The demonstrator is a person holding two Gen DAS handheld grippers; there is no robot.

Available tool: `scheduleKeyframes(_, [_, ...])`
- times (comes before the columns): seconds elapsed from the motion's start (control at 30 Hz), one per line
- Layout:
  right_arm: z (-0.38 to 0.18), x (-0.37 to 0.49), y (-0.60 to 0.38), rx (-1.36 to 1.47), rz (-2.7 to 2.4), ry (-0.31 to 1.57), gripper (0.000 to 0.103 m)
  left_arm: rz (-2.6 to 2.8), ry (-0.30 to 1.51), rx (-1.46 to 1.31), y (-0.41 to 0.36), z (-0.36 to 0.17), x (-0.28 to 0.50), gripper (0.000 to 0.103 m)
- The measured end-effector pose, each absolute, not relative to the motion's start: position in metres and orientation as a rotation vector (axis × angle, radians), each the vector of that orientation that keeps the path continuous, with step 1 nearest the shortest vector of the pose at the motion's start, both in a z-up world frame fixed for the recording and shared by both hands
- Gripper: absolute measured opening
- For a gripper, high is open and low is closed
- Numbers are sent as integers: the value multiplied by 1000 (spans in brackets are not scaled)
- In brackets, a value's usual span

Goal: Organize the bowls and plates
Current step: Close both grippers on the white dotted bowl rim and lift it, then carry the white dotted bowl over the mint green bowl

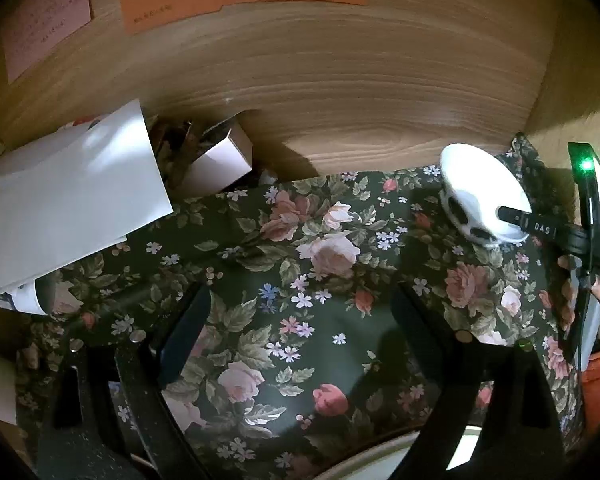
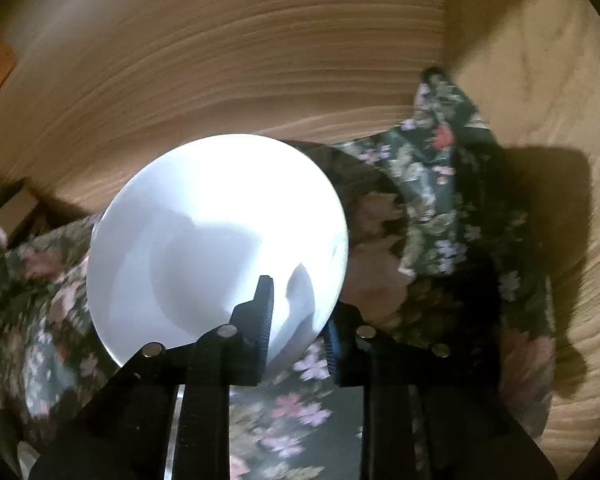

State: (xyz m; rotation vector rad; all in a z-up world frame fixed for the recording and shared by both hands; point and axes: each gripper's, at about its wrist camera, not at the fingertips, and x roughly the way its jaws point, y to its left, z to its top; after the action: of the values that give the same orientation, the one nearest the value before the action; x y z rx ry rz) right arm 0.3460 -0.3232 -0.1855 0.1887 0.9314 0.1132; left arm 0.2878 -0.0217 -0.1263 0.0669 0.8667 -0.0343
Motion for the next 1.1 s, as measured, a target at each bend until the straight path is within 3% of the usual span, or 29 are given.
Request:
scheduleKeyframes(0.27, [-177,300,-275,129,302,968,17,-48,923,58,-21,-131,285,92])
scheduleKeyframes(0.5, [-178,264,-252,107,378,993,22,-52,1009,48,-26,-140,291,78])
scheduleKeyframes(0.7, [-162,246,-275,210,361,901,25,-62,1029,50,-38,-145,296,71])
scheduleKeyframes(1.1, [-183,256,-268,247,429,898,25,-126,1106,118,-72,-168,310,32])
